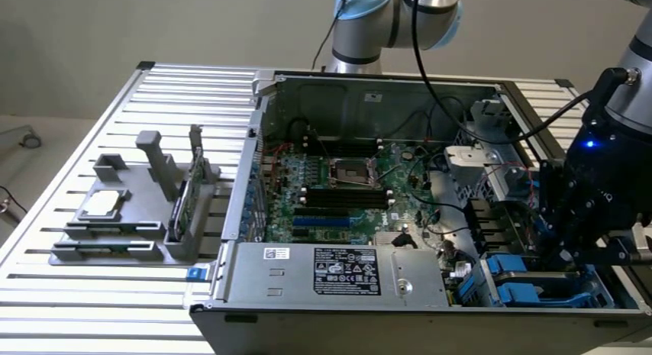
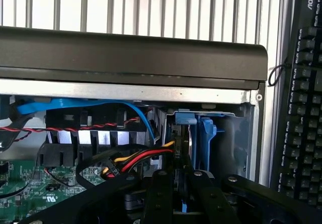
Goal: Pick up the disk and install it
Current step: 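Insert the first disk wire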
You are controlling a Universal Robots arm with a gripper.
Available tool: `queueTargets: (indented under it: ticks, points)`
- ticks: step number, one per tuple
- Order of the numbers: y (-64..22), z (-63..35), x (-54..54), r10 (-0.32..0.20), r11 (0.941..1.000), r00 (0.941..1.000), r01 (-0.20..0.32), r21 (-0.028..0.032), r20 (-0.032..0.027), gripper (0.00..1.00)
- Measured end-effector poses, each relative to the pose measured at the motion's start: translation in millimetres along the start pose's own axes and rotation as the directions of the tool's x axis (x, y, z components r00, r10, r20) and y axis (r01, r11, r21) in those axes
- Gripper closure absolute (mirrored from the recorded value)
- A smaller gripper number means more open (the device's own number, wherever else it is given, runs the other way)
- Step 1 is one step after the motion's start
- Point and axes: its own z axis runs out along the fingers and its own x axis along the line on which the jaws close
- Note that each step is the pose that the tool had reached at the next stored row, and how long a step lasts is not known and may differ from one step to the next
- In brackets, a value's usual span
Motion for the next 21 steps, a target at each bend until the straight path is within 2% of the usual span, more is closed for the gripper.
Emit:
queueTargets:
  ticks: [15,21]
  points:
    - [0.0,0.1,-0.1,-0.024,0.9997,0.9997,0.024,-0.0028,-0.0016,0.82]
    - [-0.1,1.3,-0.5,-0.025,0.9997,0.9997,0.025,-0.0033,-0.0065,0.82]
